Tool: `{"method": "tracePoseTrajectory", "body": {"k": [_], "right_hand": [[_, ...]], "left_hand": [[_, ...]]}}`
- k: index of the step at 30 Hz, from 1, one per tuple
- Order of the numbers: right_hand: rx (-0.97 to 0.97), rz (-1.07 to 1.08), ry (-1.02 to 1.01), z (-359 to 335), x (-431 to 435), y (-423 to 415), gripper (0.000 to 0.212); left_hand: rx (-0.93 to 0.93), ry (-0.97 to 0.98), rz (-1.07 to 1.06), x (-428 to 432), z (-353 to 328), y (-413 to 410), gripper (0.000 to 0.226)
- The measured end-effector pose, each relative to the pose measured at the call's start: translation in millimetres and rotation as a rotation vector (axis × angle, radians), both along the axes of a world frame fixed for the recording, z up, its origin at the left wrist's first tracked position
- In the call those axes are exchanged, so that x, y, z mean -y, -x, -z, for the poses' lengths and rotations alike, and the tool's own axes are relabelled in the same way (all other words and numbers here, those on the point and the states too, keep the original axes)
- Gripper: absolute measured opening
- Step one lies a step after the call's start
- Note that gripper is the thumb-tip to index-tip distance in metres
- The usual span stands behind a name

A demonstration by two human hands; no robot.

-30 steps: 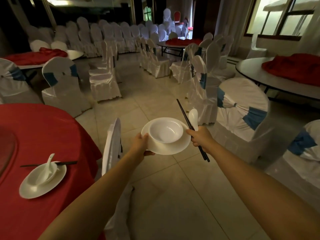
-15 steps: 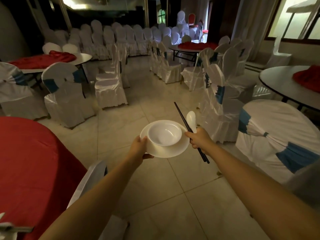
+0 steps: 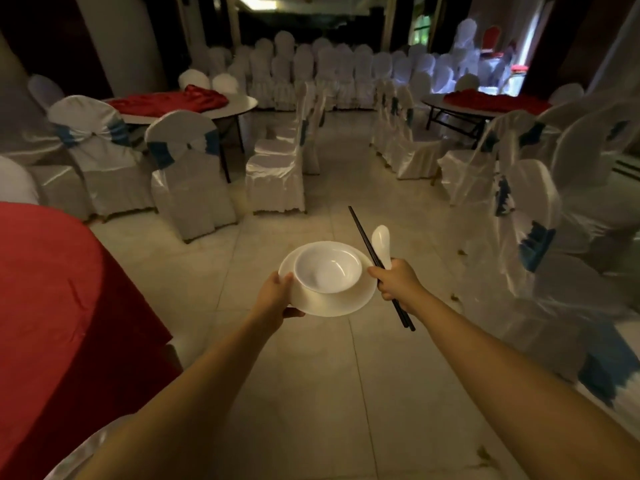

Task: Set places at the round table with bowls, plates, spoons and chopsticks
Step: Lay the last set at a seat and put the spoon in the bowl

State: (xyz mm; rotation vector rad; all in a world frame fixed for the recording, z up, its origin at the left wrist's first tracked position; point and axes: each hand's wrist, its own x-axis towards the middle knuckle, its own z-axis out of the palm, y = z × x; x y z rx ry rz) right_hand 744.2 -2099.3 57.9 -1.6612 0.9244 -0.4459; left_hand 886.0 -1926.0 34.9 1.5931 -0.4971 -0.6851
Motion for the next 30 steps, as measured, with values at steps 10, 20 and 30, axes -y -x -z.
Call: {"method": "tracePoseTrajectory", "body": {"k": [10,20,30], "right_hand": [[-0.008,-0.247,-0.013,-9.5,118.0,-153.5,0.014],[-0.006,-0.428,0.028,-7.8,172.8,-350.7,0.017],[0.022,-0.631,-0.028,-6.4,168.3,-554.6,0.017]], "left_hand": [[-0.087,-0.038,-0.291,93.0,-3.8,-114.6,0.020],[-0.124,-0.018,-0.485,133.7,7.8,-279.7,0.007],[-0.172,-0.050,-0.701,120.9,-7.2,-434.3,0.036]]}}
